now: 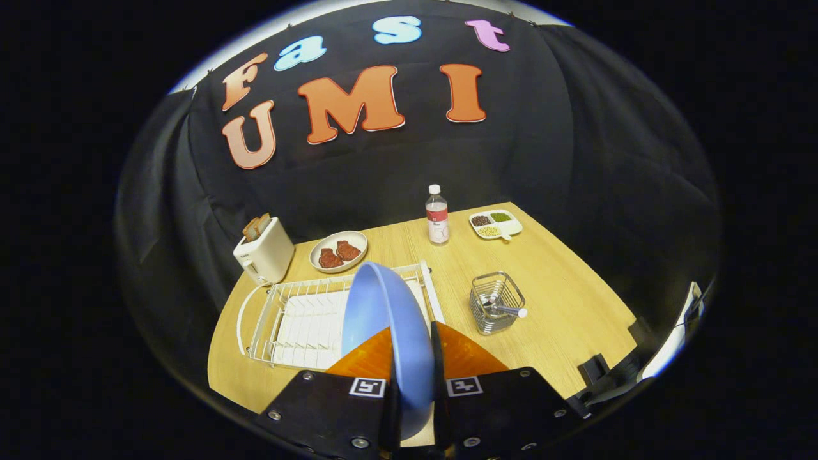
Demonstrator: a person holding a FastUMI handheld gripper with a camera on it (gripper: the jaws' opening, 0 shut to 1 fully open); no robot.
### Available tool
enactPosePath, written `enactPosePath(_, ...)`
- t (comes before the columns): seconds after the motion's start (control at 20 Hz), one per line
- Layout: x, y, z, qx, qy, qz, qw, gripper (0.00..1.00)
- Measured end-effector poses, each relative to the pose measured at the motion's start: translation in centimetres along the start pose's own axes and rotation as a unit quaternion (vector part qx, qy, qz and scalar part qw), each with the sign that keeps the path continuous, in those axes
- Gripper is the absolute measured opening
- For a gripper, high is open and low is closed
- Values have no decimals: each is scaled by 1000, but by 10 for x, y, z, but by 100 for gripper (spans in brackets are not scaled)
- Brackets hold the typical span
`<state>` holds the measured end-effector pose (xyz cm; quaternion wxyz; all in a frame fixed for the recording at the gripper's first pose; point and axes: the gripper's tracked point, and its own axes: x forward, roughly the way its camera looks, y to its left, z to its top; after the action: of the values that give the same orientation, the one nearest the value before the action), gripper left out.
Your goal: Take the plate from the dish rack, then take the spoon from the basket and place it into the plate.
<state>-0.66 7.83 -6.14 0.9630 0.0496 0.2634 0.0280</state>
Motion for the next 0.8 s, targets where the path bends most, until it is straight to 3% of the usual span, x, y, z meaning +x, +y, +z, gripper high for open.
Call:
enactPosePath(0.4, -10, -18, -91, 103, 50, 43, 992, 20)
enactPosePath(0.8, 19, -5, -165, 192, 104, 106, 970, 20)
